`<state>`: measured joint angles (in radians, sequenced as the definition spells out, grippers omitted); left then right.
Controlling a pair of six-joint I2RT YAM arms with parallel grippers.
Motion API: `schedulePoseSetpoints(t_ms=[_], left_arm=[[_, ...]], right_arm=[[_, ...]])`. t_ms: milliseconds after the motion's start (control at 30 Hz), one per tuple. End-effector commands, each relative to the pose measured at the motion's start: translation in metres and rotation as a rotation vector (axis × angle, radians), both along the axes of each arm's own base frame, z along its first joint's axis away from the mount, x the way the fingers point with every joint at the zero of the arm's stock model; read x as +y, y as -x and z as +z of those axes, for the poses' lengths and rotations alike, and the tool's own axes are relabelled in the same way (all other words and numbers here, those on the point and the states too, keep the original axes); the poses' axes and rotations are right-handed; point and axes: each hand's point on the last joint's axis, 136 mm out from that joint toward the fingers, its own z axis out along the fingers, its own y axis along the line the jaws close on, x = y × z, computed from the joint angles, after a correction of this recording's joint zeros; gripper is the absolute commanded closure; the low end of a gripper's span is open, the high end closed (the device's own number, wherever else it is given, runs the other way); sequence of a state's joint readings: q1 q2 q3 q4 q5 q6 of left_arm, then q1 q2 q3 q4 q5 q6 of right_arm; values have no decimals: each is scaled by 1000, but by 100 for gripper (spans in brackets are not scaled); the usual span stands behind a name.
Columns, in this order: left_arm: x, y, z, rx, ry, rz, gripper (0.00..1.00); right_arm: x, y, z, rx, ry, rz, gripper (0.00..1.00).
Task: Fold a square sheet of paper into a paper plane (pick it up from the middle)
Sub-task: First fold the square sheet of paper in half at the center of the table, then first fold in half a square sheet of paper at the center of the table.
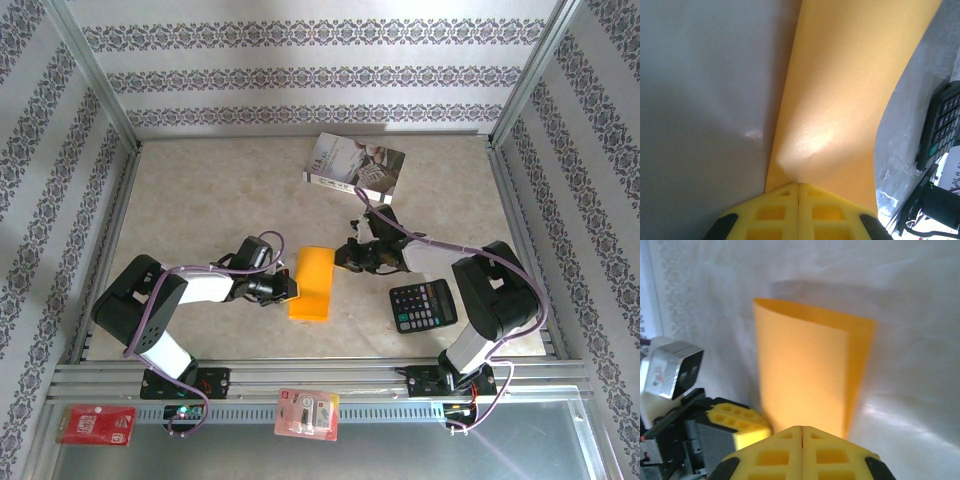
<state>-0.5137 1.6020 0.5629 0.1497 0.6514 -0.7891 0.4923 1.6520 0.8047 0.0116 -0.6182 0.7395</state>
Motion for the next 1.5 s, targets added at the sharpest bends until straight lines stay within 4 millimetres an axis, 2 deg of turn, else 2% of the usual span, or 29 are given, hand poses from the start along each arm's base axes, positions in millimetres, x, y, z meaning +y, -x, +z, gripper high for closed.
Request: schedulePoseSetpoints(t_ms=[0, 233, 467, 733, 967, 1200, 1467], left_arm=[[8, 19, -18, 59, -60, -33, 100], [10, 22, -24, 68, -63, -30, 100], [11, 22, -25, 66, -71, -28, 100], [15, 26, -29, 74, -91, -34, 100], [27, 38, -43, 124, -163, -44, 100], [37, 50, -57, 170, -214, -62, 100], [40, 55, -63, 187, -235, -72, 100]], right_arm=[[33, 1, 17, -23, -66, 45, 100], [84, -2, 14, 24, -145, 87, 100], [105, 2, -6, 71, -131, 113, 100], [100, 1, -41, 111, -32, 107, 100], [89, -13, -61, 99, 35, 69, 100], [82, -29, -66, 85, 51, 31, 100], [78, -50, -65, 64, 61, 11, 100]])
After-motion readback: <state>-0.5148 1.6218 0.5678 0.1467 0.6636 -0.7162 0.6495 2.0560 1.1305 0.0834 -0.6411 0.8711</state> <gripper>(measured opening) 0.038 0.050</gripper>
